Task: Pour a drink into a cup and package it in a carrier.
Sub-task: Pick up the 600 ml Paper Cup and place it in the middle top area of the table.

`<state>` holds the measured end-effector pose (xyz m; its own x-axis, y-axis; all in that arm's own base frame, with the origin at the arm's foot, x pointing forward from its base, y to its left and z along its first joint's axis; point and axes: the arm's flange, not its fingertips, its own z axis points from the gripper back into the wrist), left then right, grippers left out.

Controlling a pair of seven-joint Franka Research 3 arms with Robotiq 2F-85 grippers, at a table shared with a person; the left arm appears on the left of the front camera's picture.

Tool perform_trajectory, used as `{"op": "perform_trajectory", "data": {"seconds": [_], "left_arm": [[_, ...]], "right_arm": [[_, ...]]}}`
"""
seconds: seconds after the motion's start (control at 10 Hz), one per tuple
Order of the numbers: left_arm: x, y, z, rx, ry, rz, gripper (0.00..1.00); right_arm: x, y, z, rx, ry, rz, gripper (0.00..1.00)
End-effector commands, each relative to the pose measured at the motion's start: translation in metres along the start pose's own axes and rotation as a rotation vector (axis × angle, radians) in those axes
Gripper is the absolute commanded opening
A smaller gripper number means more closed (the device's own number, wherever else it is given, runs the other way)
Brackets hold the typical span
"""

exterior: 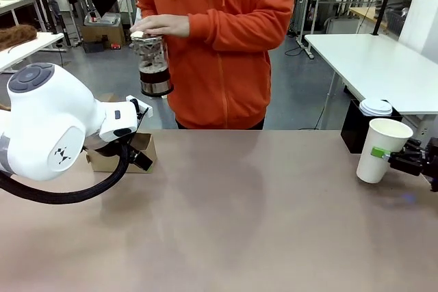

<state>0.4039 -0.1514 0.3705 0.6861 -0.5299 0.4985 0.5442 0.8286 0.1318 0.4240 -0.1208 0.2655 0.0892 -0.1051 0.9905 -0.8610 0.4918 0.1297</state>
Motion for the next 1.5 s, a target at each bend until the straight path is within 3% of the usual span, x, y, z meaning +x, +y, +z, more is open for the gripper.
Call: {"op": "perform_trajectory", "data": {"seconds": [0.0, 0.4, 0.8, 1.1, 1.4], "left_arm": [[0.000, 0.000, 0.000, -0.001, -0.001, 0.000, 1.00], [0.000, 0.000, 0.000, -0.001, -0.001, 0.000, 1.00], [0.000, 0.000, 0.000, -0.001, -0.001, 0.000, 1.00], [0.000, 0.000, 0.000, -0.001, -0.001, 0.000, 1.00], [0.000, 0.000, 0.000, -0.001, -0.001, 0.000, 1.00]], "right_arm": [[0.035, 0.023, -0.039, -0.054, 0.001, -0.043, 0.81], [0.048, 0.036, -0.158, -0.005, 0.045, -0.055, 0.81], [0.021, 0.035, -0.252, -0.022, 0.037, -0.066, 0.81], [-0.001, 0.019, -0.288, -0.051, 0.014, -0.052, 0.81], [-0.013, 0.008, -0.298, -0.058, 0.023, -0.062, 0.81]]}}
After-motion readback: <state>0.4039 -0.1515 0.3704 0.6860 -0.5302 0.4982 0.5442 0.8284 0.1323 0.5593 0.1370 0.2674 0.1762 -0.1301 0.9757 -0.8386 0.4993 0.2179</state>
